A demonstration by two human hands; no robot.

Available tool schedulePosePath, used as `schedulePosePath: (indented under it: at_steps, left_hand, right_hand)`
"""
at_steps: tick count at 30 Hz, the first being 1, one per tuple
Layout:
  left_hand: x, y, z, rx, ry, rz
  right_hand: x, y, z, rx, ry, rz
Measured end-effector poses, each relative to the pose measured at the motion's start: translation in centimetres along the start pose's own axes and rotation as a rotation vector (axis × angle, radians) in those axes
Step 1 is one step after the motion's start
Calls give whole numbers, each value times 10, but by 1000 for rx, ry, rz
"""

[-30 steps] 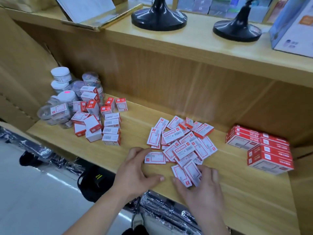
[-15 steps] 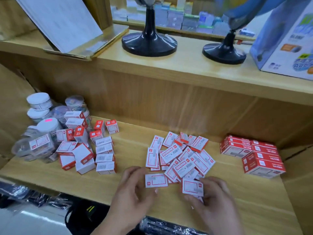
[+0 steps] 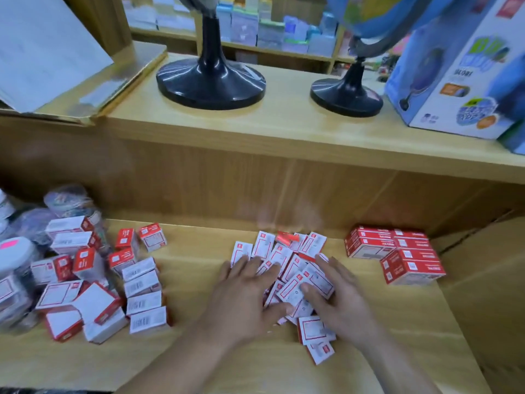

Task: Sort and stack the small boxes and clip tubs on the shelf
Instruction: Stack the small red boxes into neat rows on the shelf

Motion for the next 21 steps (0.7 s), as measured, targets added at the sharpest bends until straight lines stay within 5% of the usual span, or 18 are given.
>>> schedulePosePath:
  at_steps: [4,9,14,21]
  left_hand:
    - [-6,-12,7,8,140,83]
    - [-30,-15,6,-12,300,134]
    - [-17,30,-25,78,180,71]
    - [-24,1,-33,-69,205,-2]
  right_hand:
    - [4,4,5,6,10,105]
    - [-23,23,-10,32,152,-72]
    - [-7,31,-26,102,-36,71]
    - [-21,55,-24,255,112,-240]
Point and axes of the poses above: each hand's wrist, its own z-axis away from the middle knuckle, its own x-axis out of the palm, y = z × x, the point moved 10 cm from there along -z, towards the middle knuckle, and after that the axes turned 7 degrees about x, right-handed, at the moved point
